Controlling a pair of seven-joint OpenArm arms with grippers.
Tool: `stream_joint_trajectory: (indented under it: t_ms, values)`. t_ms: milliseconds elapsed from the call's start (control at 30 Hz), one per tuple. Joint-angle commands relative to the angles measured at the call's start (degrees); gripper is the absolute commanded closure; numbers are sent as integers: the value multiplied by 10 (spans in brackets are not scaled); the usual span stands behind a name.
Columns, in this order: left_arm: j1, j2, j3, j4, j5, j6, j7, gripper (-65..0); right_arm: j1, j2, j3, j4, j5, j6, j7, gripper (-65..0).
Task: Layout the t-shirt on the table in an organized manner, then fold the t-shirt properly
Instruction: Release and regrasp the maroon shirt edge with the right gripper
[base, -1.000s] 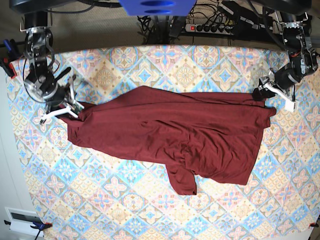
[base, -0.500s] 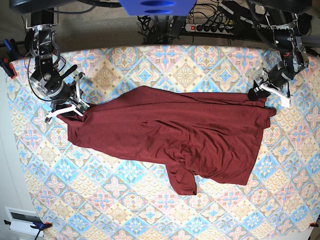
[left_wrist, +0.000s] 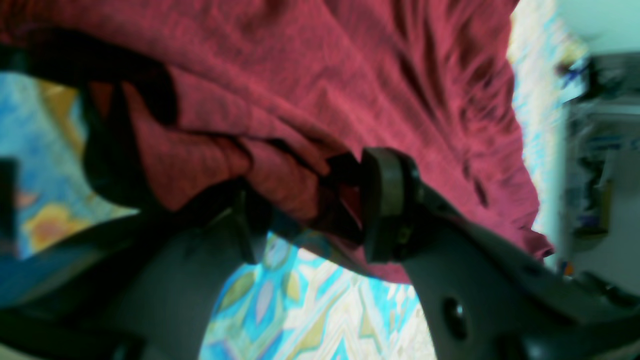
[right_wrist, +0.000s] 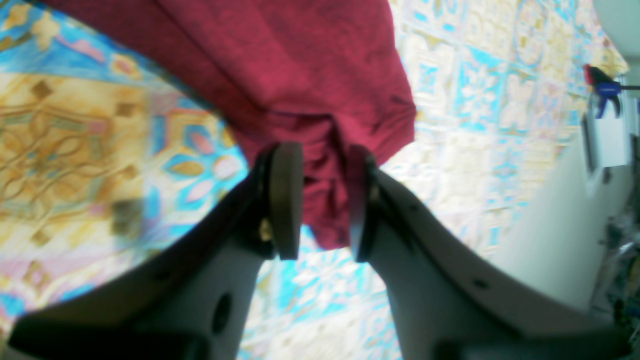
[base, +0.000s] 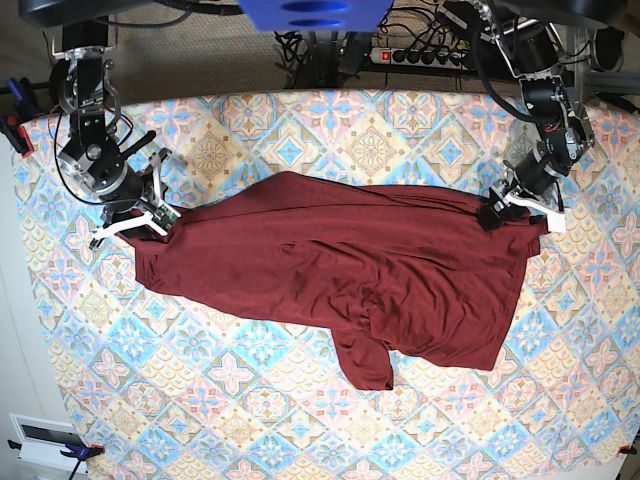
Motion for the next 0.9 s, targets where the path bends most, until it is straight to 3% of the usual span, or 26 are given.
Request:
stream_joint_trajectory:
  t_ms: [0, 100, 200, 267, 333, 600, 767, 867]
  values:
    - [0, 3, 4, -1, 24, 10, 16, -276, -2, 8, 9, 8, 2, -3, 3, -142]
    - [0, 6, 4, -1, 24, 10, 16, -202, -21, 7, 34, 8, 5, -3, 3, -142]
    - [-2, 10, 2, -1, 22, 10, 15, -79, -43, 7, 67, 8, 12, -3, 3, -141]
    - [-2, 11, -11, 0, 22, 10, 16, 0, -49, -9, 99, 9, 57, -3, 3, -142]
    - [-2, 10, -13, 2, 22, 10, 17, 0, -50, -17, 134, 9, 108, -3, -4, -143]
    - [1, -19, -14, 3, -1, 10, 19, 0, -43, -21, 269, -16, 396, -3, -151, -144]
    - [0, -35, -14, 3, -14, 10, 19, 0, -21, -21, 292, -99, 490, -3, -193, -145]
    - [-1, -36, -14, 3, -14, 10, 19, 0, 20, -22, 292, -153, 509, -3, -205, -149]
